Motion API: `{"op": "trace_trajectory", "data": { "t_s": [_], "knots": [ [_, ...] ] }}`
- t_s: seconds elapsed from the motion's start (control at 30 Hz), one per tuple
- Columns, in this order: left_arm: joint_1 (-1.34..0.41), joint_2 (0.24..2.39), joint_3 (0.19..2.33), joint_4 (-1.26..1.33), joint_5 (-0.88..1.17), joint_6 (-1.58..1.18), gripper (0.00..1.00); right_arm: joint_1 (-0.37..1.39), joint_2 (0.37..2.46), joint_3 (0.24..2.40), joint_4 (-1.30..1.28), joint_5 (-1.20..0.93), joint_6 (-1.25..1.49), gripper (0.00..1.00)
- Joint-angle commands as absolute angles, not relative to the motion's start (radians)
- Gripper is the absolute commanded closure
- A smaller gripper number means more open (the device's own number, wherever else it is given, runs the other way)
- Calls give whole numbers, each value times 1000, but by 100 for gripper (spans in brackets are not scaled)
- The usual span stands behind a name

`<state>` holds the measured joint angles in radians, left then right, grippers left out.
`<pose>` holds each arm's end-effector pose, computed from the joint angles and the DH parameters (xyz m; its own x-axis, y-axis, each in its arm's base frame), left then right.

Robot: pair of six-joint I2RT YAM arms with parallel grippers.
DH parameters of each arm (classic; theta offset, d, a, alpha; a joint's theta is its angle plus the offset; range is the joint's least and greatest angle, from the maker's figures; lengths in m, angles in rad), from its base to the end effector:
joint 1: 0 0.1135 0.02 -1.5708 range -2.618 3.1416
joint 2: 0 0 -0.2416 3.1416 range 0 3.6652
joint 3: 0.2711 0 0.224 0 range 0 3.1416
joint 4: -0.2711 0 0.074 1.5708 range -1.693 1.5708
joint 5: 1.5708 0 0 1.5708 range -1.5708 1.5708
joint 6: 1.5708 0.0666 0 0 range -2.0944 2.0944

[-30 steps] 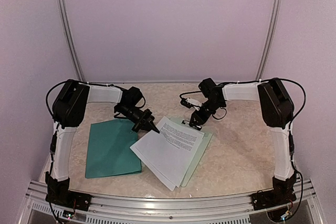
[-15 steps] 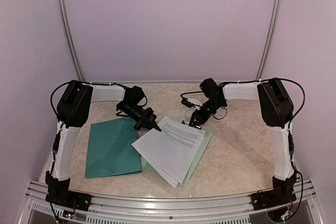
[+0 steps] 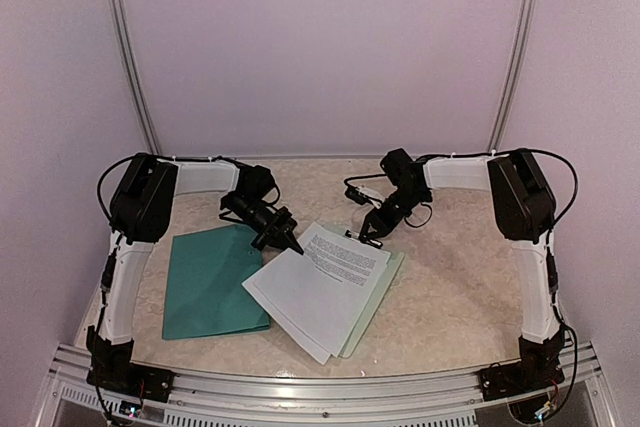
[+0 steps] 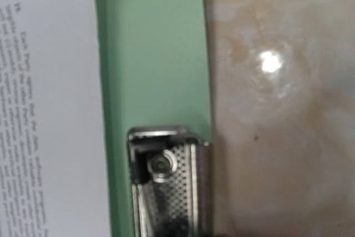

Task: Put the files into the folder
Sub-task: Clamp the file with the spring clip on the folder.

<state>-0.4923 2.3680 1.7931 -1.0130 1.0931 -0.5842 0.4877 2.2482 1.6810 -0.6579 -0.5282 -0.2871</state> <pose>0.3288 -0.2435 0.1107 -0.8475 0.1668 0.5040 -0.3159 0.6046 -0.7312 0.3644 0.2313 0.1127 -0.6398 -0.6162 -0.4593 -0.7682 0.5302 0.3588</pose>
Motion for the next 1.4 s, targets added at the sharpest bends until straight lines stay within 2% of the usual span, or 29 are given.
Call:
{"op": "trace_trajectory", "data": {
  "t_s": [0.0,0.47,0.67,1.37],
  "knots": [
    [-489,2375,1819,-1097,1044,-512,100,480,2296,1688,-721,-571,-265,100],
    [-486,2391,1859,-1119,1048,-527,100,477,2286,1681,-715,-552,-263,100],
    [-489,2415,1871,-1088,1134,-581,100,477,2267,1671,-697,-535,-259,100],
    [-505,2476,1970,-1212,1115,-593,100,493,2239,1662,-676,-471,-257,100]
  ]
}}
